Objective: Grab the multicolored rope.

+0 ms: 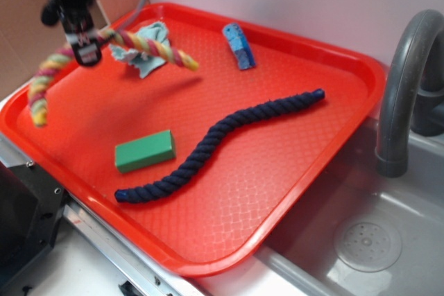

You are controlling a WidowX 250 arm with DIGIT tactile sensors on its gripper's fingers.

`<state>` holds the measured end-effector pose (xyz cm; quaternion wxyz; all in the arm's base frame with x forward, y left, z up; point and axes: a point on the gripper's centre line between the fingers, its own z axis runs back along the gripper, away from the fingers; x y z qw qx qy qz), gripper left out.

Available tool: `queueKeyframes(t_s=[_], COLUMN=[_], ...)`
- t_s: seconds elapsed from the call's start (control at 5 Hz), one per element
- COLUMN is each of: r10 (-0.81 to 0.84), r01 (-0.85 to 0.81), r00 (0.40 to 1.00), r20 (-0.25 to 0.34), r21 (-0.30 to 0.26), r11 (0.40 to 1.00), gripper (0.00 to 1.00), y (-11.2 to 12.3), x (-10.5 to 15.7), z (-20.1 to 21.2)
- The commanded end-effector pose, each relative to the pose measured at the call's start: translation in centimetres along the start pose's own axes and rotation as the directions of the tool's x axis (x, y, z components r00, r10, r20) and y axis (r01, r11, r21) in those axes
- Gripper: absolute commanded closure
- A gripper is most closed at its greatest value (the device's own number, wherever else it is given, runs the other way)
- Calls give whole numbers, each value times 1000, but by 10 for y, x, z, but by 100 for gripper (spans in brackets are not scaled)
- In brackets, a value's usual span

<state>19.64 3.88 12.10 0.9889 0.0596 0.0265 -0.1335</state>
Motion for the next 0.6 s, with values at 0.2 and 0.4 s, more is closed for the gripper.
queueKeyframes(t_s=[0.2, 0.4], r10=[310, 331], r01=[-292, -318], r00=[933, 936], r20=[184, 119], r21=[-123, -117], r11=[949, 941], gripper=[100, 100], y=[-34, -39], x=[3, -2], z=[115, 115])
